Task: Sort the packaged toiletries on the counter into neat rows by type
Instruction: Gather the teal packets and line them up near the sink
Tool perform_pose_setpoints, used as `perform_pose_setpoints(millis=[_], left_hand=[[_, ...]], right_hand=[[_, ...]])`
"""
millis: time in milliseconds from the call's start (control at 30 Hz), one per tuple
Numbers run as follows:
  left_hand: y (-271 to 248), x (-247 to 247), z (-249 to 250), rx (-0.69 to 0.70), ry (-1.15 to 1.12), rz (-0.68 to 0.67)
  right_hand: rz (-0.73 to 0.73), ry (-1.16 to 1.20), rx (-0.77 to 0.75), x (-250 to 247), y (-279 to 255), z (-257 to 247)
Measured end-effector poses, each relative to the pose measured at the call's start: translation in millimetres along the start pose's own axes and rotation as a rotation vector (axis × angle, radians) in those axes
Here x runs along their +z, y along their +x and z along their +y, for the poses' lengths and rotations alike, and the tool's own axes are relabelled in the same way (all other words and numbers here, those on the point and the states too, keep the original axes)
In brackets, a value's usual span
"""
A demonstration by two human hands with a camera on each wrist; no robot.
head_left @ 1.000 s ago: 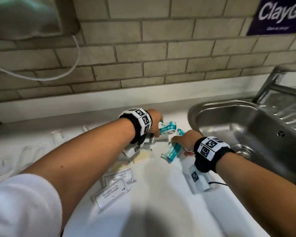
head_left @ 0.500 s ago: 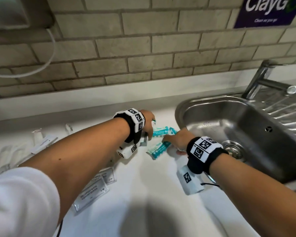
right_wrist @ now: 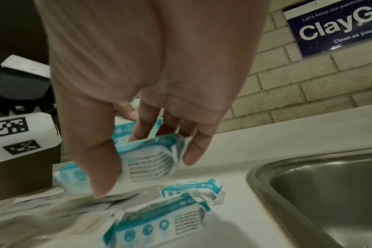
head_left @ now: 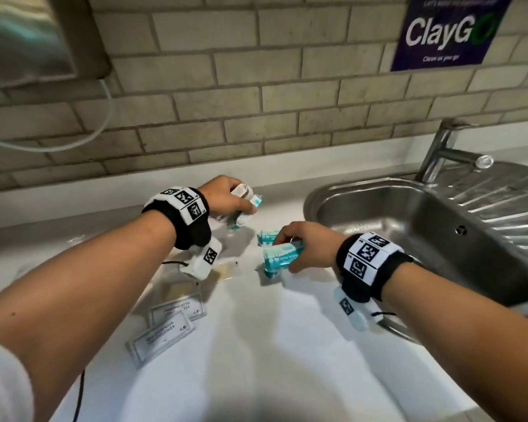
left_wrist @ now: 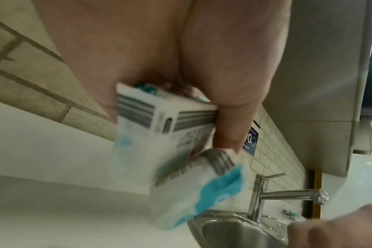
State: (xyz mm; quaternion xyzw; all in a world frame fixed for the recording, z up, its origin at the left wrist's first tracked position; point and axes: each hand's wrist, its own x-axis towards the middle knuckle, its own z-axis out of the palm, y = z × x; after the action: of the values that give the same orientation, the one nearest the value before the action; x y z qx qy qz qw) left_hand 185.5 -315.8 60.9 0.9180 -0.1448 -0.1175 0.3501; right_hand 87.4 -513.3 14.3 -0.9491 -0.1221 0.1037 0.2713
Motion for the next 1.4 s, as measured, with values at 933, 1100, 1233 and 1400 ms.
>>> perform_pose_setpoints(millis=[933, 1100, 1233, 1400], left_hand=[[13.7, 15.4, -8.2, -0.063, -0.245, -0.075], [14.5, 5.0, -15.4, -0.128, -0.116, -0.114], [17.3, 1.8, -25.3, 0.037, 0.135, -0.067], [20.9, 1.2, -37.0, 0.219, 0.096, 0.102]], right_hand=[[0.175, 0.284, 0.019, -36.2, 44.4, -5.8], [0.186, 0.3, 0.088, -38.7, 56.8, -0.4], [0.173, 0.401, 0.176, -32.3, 69.1, -5.3], [0.233, 0.397, 0.17, -26.6, 76.4, -13.5]])
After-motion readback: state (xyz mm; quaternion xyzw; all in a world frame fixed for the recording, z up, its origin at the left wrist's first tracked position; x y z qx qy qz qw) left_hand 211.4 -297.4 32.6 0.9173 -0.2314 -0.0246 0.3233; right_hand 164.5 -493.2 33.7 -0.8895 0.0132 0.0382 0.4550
